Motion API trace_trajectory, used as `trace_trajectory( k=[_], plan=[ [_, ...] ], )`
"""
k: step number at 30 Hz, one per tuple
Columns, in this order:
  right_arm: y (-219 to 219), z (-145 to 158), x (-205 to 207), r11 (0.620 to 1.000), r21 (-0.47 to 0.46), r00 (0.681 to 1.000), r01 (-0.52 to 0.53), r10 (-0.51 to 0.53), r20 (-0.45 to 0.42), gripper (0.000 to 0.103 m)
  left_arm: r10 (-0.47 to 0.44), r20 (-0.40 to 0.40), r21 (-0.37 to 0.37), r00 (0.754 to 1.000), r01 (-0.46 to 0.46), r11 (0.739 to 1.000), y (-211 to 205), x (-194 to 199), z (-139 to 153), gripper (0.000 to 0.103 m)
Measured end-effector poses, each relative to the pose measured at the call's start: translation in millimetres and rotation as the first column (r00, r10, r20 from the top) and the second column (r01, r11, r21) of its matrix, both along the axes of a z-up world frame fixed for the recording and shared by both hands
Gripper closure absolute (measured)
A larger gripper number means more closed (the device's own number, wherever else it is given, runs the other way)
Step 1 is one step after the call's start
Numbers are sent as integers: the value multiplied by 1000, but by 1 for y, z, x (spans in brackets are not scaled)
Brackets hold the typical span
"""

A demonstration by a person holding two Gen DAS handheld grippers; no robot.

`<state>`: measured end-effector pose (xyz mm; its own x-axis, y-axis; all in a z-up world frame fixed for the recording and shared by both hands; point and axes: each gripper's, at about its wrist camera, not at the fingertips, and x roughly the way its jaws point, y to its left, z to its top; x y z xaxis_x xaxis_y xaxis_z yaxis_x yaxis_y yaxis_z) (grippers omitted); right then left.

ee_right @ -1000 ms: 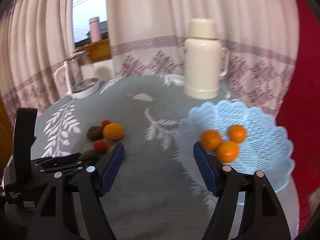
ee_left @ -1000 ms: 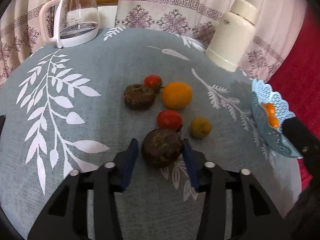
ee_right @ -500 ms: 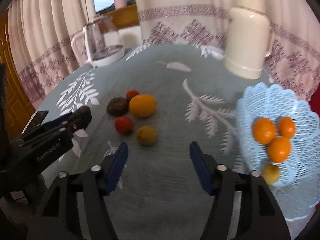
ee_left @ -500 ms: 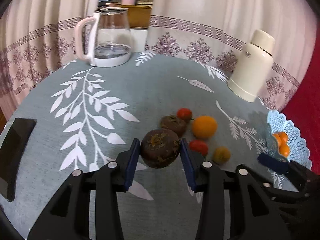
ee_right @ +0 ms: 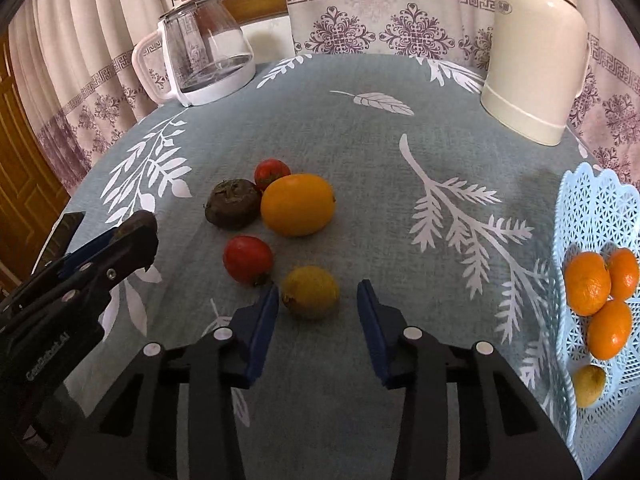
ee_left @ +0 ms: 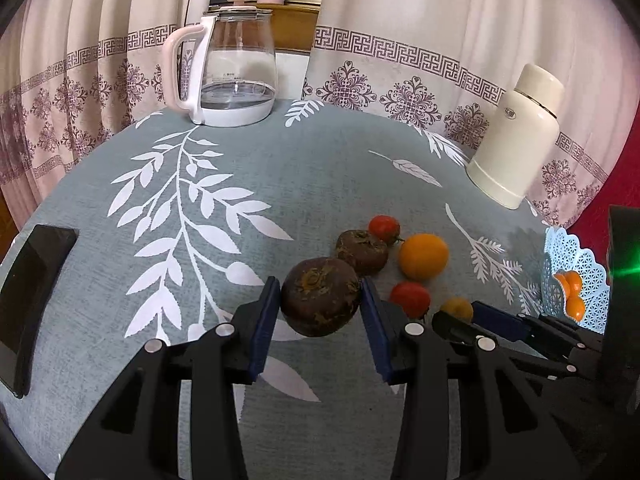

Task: Organize fruits
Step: 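Grasp a dark brown round fruit with the left tool while the right grasps the yellow plum, then drop the yellow plum into the basket with the right tool while the left opens over the dark fruit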

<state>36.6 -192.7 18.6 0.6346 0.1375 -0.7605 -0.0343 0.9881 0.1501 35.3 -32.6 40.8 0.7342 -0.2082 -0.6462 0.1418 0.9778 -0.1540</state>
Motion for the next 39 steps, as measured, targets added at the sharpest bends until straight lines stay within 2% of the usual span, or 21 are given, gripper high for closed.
trace_trajectory(
  k=[7,11,21,29,39],
  plan=[
    [3,0,2,1000,-9,1000,-7,7,3,73,-5,-4,0,1000,5,1000,-3,0,-1,61],
    [3,2,-2,1000,-17,1000,-1,1,15,73,-5,-3,1,1000,5,1000,-3,-1,-1,61],
    [-9,23,-24,998,36,995,50,-53,80,73,-11,0,2,1000,11,1000,-3,-1,-1,60],
    [-33,45,-45,991,77,983,111,-121,137,73,-14,3,5,1000,14,1000,-4,-3,-1,60],
    [-64,56,-67,975,106,963,196,-212,168,73,-29,29,16,999,29,999,-7,-7,2,60]
  ],
)
